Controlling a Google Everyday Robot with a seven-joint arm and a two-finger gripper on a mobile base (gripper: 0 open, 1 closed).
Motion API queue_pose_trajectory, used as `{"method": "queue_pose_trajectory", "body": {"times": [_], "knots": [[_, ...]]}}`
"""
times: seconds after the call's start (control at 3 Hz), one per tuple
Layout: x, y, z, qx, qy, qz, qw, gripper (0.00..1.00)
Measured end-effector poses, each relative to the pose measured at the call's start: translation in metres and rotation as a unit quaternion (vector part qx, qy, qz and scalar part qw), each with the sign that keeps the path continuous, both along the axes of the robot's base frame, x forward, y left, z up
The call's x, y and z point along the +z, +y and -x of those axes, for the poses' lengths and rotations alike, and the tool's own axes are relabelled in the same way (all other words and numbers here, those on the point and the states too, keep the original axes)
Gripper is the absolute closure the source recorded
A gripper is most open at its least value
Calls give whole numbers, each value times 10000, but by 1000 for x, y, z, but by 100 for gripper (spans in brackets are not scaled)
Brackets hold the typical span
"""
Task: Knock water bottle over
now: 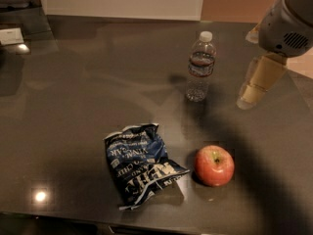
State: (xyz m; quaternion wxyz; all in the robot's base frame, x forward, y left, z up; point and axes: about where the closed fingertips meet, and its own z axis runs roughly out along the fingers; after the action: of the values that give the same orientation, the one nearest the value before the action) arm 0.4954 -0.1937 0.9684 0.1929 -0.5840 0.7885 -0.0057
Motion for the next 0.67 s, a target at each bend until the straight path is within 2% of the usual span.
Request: {"method": "queue_pose_trajectory", "body": {"times": [0.67], "knots": [[-19, 27, -51, -182, 16, -458, 9988, 0]]}}
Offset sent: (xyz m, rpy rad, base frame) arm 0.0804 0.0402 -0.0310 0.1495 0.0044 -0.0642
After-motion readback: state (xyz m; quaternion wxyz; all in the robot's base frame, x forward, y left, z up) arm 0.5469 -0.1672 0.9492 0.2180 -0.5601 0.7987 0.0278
